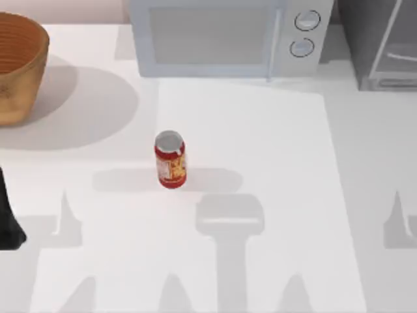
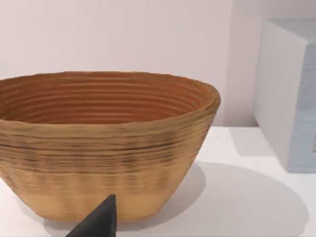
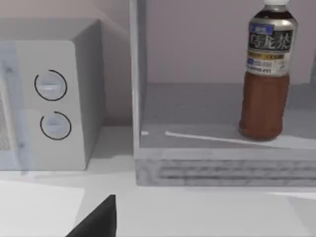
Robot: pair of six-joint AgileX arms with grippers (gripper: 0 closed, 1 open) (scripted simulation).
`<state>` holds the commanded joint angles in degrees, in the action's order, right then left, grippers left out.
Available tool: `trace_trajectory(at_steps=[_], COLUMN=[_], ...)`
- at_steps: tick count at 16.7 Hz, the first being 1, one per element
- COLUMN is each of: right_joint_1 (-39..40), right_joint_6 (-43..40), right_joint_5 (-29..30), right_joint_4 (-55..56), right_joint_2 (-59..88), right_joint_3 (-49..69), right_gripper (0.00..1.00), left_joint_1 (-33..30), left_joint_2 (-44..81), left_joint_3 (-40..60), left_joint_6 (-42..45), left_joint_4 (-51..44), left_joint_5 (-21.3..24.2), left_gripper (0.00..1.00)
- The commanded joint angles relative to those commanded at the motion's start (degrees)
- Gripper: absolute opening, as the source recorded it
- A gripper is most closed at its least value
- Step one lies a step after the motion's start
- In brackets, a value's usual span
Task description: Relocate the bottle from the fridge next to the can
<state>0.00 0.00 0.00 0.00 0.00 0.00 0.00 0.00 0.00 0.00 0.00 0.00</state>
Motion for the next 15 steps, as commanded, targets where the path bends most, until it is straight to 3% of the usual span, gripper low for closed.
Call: trace_trajectory(at_steps=[7, 15], right_joint_1=[-1.7, -7.3], right_joint_6=[0.0, 0.3], right_joint_5=[-1.3, -6.6], right_joint_4=[7.0, 30.6], right_joint_2=[9.0, 53.7], right_joint_3=[6.2, 27.0], right_gripper=[1.0, 1.0], left_joint_1=[0.0, 0.0], left_joint_2=[0.0, 0.0], left_joint_3=[0.0, 0.0], left_joint_6=[0.0, 0.0], left_joint_4=[0.0, 0.0], left_joint_5=[0.0, 0.0], left_gripper=[1.0, 1.0])
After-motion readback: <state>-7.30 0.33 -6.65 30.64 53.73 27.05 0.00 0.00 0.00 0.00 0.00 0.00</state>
